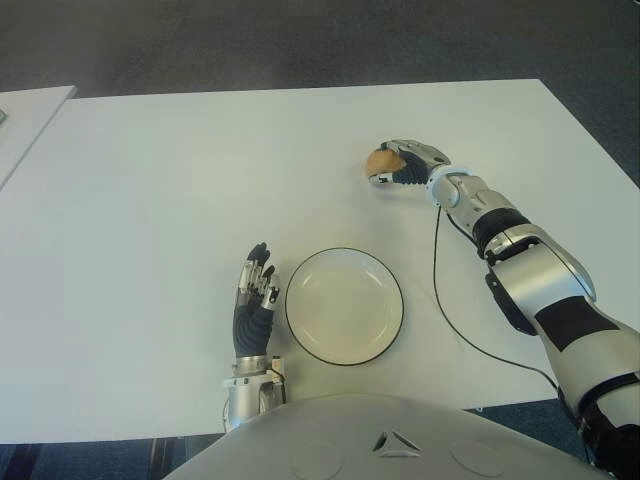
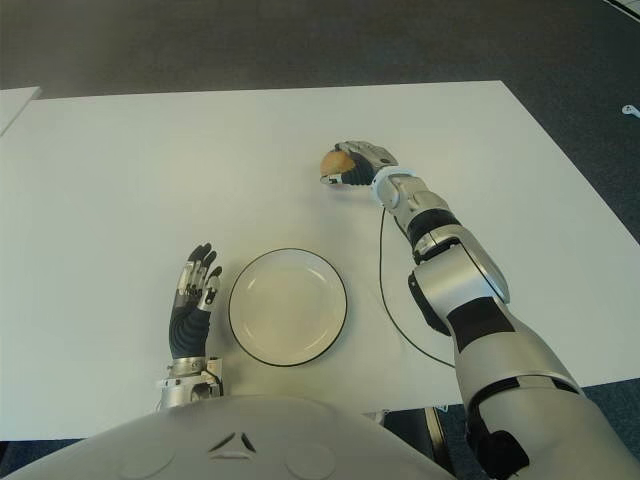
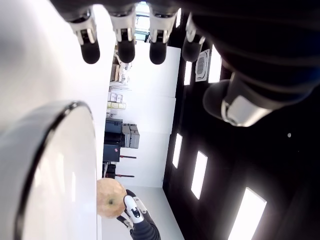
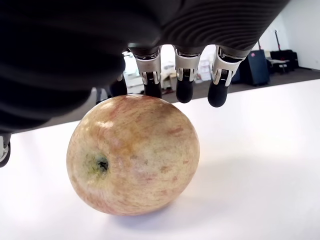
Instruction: Put the apples into the plate.
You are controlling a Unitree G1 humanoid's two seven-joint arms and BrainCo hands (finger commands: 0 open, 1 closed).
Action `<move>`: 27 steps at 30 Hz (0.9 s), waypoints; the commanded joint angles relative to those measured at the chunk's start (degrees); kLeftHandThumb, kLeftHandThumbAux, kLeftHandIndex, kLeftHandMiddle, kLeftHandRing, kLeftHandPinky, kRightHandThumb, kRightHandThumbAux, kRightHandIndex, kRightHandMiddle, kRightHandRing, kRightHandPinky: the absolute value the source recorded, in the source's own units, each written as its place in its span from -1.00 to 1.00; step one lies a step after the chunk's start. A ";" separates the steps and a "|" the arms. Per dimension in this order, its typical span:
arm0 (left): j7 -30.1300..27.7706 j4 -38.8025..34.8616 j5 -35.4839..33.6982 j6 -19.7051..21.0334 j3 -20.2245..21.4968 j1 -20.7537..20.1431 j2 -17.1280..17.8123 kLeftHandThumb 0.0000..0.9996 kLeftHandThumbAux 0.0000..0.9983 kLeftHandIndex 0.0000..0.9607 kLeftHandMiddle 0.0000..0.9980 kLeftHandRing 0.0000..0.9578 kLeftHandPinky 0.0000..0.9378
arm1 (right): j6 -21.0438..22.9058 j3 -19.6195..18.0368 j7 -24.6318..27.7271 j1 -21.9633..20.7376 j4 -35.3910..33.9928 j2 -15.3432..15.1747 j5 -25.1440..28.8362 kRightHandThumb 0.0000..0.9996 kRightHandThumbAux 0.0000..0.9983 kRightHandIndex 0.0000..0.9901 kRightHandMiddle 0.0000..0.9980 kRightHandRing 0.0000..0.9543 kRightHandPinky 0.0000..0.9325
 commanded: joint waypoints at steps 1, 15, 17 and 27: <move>0.72 -0.48 0.66 0.60 0.08 2.21 -1.37 -0.72 -0.03 -0.88 -0.85 -0.87 -0.84 | 0.89 0.58 0.44 2.47 1.13 1.11 -0.20 -0.75 -0.43 -1.00 -1.00 -1.00 -1.00; 1.59 -0.66 0.59 1.56 0.53 3.19 -1.22 -0.69 0.01 -0.89 -0.85 -0.88 -0.86 | 1.63 1.26 -0.54 3.13 1.75 1.77 -0.66 -0.77 -0.41 -1.00 -1.00 -1.00 -1.00; 1.81 -0.72 0.78 1.47 0.58 3.33 -1.32 -0.69 0.01 -0.88 -0.84 -0.87 -0.85 | 1.73 1.20 -0.47 3.29 1.79 1.78 -0.51 -0.77 -0.40 -1.00 -1.00 -1.00 -1.00; 1.79 -0.43 -0.33 0.54 0.44 3.63 -1.49 -0.67 -0.02 -0.87 -0.84 -0.87 -0.86 | 2.39 1.01 -0.67 4.06 2.25 1.98 -0.27 -0.77 -0.41 -1.00 -1.00 -1.00 -1.00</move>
